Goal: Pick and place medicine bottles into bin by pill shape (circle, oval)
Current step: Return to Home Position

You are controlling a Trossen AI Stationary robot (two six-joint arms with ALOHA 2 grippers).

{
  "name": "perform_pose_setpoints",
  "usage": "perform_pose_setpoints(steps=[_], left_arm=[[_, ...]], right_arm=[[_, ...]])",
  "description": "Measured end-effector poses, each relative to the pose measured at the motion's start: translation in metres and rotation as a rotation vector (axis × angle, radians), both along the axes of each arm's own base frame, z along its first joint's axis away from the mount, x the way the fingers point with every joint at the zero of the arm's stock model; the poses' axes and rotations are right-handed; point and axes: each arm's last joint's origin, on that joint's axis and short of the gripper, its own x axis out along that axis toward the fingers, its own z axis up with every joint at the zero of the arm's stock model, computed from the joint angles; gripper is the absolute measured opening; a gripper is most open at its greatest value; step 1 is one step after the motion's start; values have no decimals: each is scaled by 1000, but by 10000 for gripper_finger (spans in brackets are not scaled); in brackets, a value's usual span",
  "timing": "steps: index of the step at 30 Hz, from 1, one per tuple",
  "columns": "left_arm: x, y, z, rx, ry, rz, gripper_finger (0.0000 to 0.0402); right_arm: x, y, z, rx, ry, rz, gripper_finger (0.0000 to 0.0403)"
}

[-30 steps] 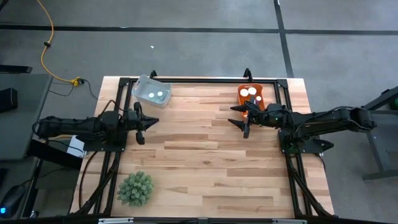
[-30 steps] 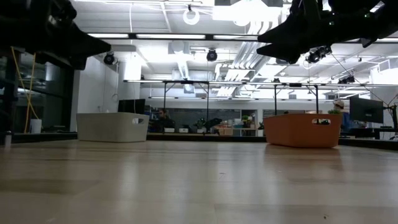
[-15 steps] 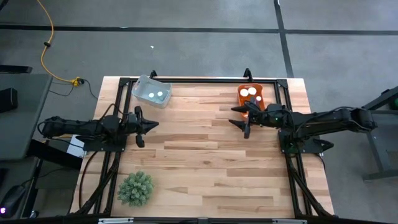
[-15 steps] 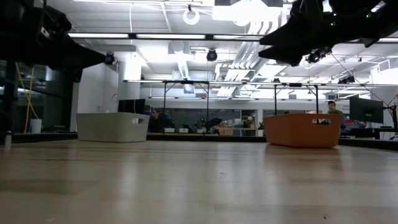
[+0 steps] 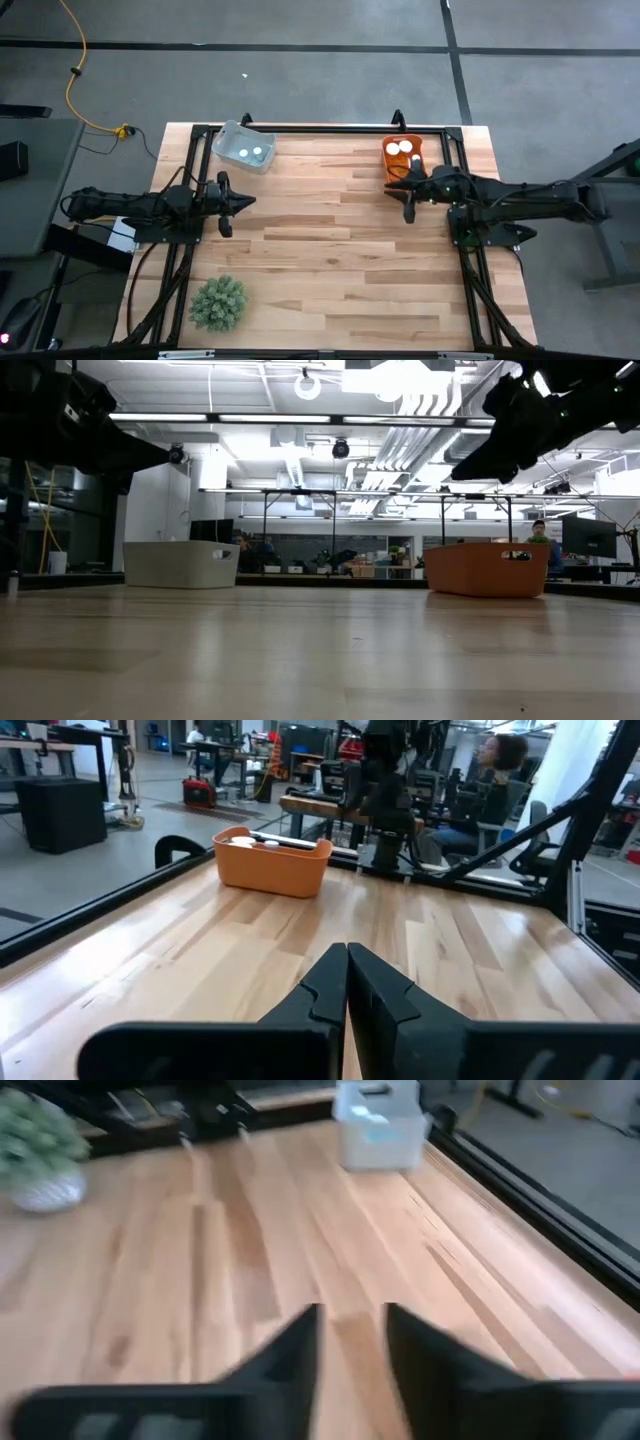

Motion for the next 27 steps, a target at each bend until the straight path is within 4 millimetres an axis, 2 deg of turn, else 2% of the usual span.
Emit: perform_pose_setpoints(steps=[2, 3, 7, 10, 13, 17, 20, 27], left_arm=[[0, 0, 0, 0, 0, 0, 1], [0, 0, 0, 0, 0, 0, 1], [0, 0, 0, 0, 0, 0, 1], [0, 0, 0, 0, 0, 0, 1], [0, 0, 0, 0, 0, 0, 0], [0, 0, 0, 0, 0, 0, 0], [0, 0, 0, 0, 0, 0, 1], [0, 0, 0, 0, 0, 0, 1]], right_arm=[[-5, -3, 1, 2, 7, -20, 28], [-8, -4, 2, 7, -4, -18, 15], [-15, -4, 11, 32, -74, 56, 26], [-18, -2, 14, 30, -105, 76, 7], [-20, 1, 15, 32, -137, 91, 7], [-23, 7, -9, 42, -264, 119, 1], [-32, 8, -29, 82, -292, 106, 2], [-46, 11, -39, 82, -365, 105, 0]])
